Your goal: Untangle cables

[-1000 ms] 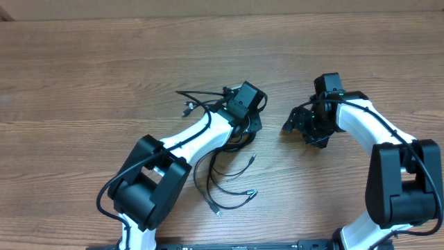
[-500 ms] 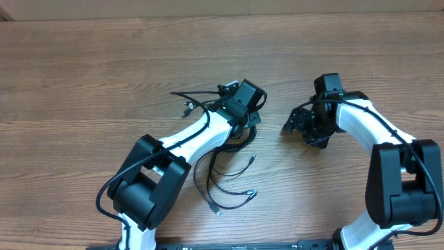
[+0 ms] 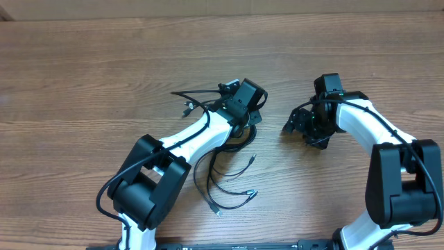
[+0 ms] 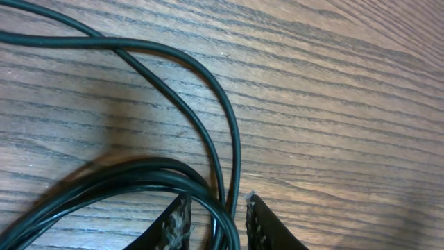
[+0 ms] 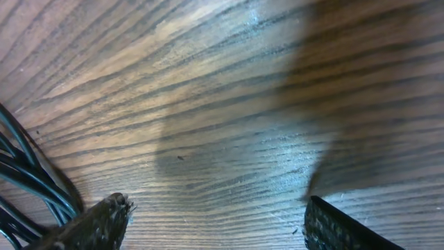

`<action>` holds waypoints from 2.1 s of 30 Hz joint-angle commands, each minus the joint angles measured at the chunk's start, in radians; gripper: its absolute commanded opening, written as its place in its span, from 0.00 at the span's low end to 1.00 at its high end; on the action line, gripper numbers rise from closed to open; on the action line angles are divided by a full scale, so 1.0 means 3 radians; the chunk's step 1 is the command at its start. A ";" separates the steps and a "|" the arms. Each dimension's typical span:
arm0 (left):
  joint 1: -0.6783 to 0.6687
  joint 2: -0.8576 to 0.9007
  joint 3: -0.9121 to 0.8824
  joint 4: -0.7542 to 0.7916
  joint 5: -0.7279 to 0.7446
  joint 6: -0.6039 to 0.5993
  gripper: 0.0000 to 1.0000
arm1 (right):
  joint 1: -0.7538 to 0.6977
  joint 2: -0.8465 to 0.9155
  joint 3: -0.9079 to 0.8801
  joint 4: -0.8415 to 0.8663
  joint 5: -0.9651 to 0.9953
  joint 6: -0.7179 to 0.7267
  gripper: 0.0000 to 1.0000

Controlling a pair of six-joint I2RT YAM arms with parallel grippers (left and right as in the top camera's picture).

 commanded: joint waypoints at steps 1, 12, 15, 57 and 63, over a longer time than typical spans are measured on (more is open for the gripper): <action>-0.0060 0.0031 -0.0003 0.0055 -0.0005 -0.0060 0.27 | 0.0019 0.0019 0.0060 -0.0006 0.0018 -0.0015 0.79; -0.0088 0.0085 -0.0003 -0.0043 0.0039 -0.0045 0.30 | 0.0019 0.0019 0.0060 -0.0019 0.0018 -0.0017 0.80; -0.0089 0.0132 -0.0003 -0.0058 0.0041 -0.0046 0.31 | 0.0019 0.0019 0.0060 -0.0017 0.0018 -0.0015 0.80; 0.0816 -0.0062 0.0010 -0.0056 0.2934 0.2041 0.04 | -0.0008 0.0019 0.0060 -0.0109 -0.0526 -0.0296 0.88; 0.1236 -0.0062 0.0009 -0.0352 0.3891 0.3045 0.04 | -0.0006 0.0019 0.0060 -0.0107 -0.1244 -0.0454 0.88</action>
